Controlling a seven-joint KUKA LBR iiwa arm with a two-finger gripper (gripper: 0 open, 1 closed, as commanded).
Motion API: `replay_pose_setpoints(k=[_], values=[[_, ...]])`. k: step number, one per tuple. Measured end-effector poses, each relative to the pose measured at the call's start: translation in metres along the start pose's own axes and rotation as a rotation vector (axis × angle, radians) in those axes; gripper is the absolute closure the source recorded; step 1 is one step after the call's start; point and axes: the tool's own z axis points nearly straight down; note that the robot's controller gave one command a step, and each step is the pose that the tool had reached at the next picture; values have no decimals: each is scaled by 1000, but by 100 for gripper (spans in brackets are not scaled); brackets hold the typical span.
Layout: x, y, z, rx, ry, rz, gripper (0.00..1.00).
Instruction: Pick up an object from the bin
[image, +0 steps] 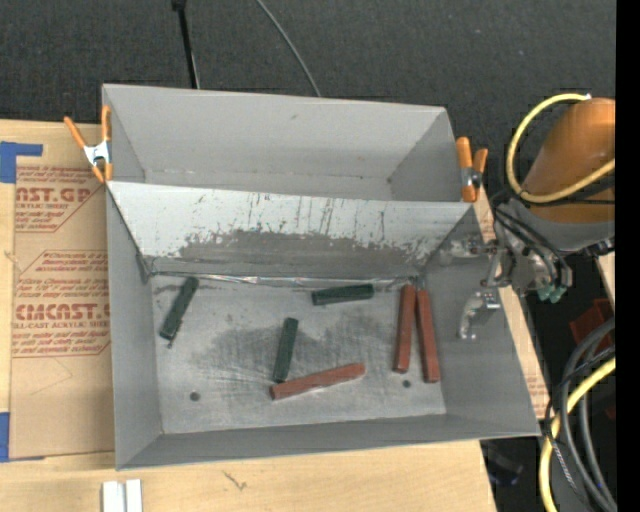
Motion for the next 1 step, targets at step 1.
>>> replay_pose_setpoints(k=[1], values=[[-2,12,50,0,-3,-111,0]])
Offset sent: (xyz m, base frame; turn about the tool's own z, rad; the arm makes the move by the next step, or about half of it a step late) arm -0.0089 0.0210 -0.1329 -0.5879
